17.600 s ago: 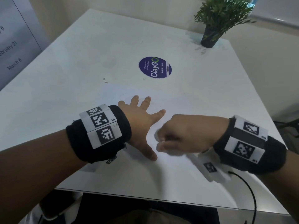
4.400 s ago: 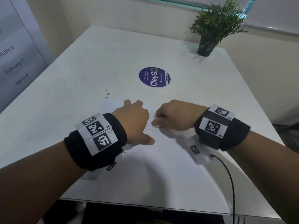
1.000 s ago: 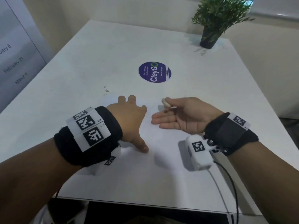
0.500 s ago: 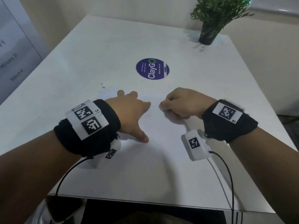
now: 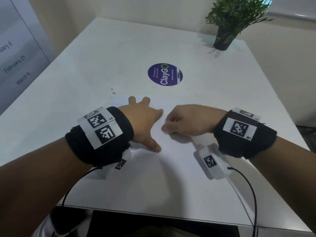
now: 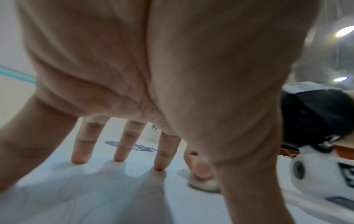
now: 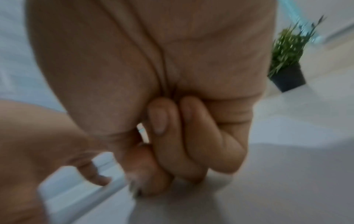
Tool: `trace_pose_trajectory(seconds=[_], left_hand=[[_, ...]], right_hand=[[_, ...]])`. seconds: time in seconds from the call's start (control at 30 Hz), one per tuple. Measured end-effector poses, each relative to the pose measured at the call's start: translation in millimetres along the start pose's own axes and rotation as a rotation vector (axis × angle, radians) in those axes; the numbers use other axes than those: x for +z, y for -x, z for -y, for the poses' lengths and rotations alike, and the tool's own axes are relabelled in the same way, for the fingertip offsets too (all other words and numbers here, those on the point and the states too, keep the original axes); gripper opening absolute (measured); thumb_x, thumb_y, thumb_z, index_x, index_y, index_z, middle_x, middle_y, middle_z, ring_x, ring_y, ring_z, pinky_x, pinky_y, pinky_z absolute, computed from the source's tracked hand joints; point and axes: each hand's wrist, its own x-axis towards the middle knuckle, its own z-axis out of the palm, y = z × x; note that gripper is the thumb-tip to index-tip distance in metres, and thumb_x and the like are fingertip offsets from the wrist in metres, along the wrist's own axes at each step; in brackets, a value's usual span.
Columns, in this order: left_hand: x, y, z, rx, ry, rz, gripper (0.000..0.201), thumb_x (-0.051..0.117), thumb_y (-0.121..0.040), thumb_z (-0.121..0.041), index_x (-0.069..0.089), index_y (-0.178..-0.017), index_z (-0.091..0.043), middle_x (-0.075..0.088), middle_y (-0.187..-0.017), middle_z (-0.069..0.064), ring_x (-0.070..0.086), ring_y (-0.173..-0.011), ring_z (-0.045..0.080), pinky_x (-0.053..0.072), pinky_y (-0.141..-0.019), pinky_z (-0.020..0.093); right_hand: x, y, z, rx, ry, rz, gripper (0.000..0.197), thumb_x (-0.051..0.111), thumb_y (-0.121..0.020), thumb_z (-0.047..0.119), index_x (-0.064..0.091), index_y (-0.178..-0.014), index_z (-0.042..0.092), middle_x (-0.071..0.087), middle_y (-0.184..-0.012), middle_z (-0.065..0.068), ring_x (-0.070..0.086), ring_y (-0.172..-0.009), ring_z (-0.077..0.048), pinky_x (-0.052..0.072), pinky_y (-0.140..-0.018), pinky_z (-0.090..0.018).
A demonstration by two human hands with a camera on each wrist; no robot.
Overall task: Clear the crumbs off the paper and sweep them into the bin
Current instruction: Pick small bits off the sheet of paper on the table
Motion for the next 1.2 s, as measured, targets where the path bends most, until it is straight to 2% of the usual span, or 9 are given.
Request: trace_pose_trajectory(seconds=[0.07,0.2,0.37,0.47,0.57,0.7,0.87,1.03,1.2], left_hand=[[0,-1,0,0.001,0.003,-0.006,0.095,0.074,-0.061,-0.078,0.038,-0.138,-0.035,0.035,-0.129,0.004,0.034,-0.118,0.035,0.052,-0.082,0.048],[0,-1,0,0.004,-0.006,0.002,0.098,0.073,-0.061,-0.079,0.037,-0.139,-0.034,0.034,-0.134,0.005,0.033,-0.120,0.036,0.052,-0.085,0.051],[1,-2,0,0.001,-0.012,-0.001,0.101,0.073,-0.061,-0.079,0.035,-0.143,-0.035,0.033,-0.138,0.006,0.032,-0.125,0.038,0.052,-0.086,0.050],[1,-1,0,0.003,-0.017,-0.003,0.100,0.073,-0.060,-0.080,0.036,-0.141,-0.034,0.034,-0.134,0.005,0.034,-0.120,0.037,0.052,-0.084,0.049],[1,-1,0,0.003,-0.020,-0.003,0.098,0.073,-0.060,-0.079,0.037,-0.140,-0.034,0.035,-0.131,0.005,0.034,-0.117,0.036,0.052,-0.083,0.049],[2,-1,0,0.006,-0.019,-0.010,0.101,0.073,-0.060,-0.080,0.036,-0.142,-0.035,0.035,-0.132,0.004,0.035,-0.118,0.036,0.052,-0.086,0.050],[1,0,0,0.005,-0.029,-0.002,0.100,0.073,-0.060,-0.080,0.036,-0.141,-0.034,0.035,-0.134,0.006,0.035,-0.119,0.038,0.052,-0.086,0.052],[1,-2,1,0.017,-0.020,-0.007,0.099,0.074,-0.059,-0.079,0.038,-0.139,-0.034,0.036,-0.130,0.006,0.036,-0.113,0.035,0.052,-0.087,0.051],[1,-1,0,0.008,-0.030,0.010,0.100,0.071,-0.061,-0.080,0.034,-0.142,-0.034,0.035,-0.129,0.005,0.034,-0.114,0.035,0.052,-0.085,0.052]], right_hand=[[1,2,1,-0.022,-0.006,0.050,0.047,0.052,-0.098,0.043,0.060,-0.063,0.012,0.063,-0.059,0.001,0.051,-0.055,-0.019,0.050,-0.068,-0.036],[-13,-9,-16,0.065,0.070,-0.217,0.045,0.051,-0.099,0.042,0.066,-0.074,0.007,0.066,-0.071,-0.004,0.057,-0.070,-0.023,0.052,-0.075,-0.041],[5,13,2,-0.074,0.033,0.172,0.047,0.053,-0.097,0.045,0.061,-0.069,0.008,0.065,-0.062,-0.001,0.051,-0.054,-0.017,0.052,-0.069,-0.037],[-6,5,-8,-0.031,0.037,0.032,0.048,0.051,-0.097,0.043,0.063,-0.065,0.009,0.067,-0.063,-0.007,0.051,-0.054,-0.019,0.056,-0.075,-0.047],[-10,3,-10,0.008,0.086,-0.115,0.047,0.051,-0.098,0.042,0.063,-0.063,0.013,0.066,-0.063,-0.003,0.055,-0.056,-0.019,0.057,-0.079,-0.046],[8,13,8,-0.112,0.092,0.181,0.047,0.051,-0.097,0.044,0.064,-0.069,0.008,0.070,-0.067,-0.005,0.054,-0.055,-0.015,0.054,-0.074,-0.038],[-11,2,-6,-0.054,0.178,-0.141,0.046,0.051,-0.100,0.043,0.061,-0.064,0.014,0.063,-0.061,0.001,0.057,-0.064,-0.018,0.049,-0.070,-0.035],[9,11,13,-0.154,0.161,0.186,0.044,0.050,-0.098,0.043,0.065,-0.072,0.011,0.070,-0.066,0.001,0.057,-0.058,-0.013,0.053,-0.074,-0.033],[-14,3,-7,-0.074,0.174,-0.119,0.045,0.049,-0.100,0.041,0.062,-0.066,0.015,0.067,-0.065,0.001,0.059,-0.065,-0.018,0.050,-0.073,-0.035]])
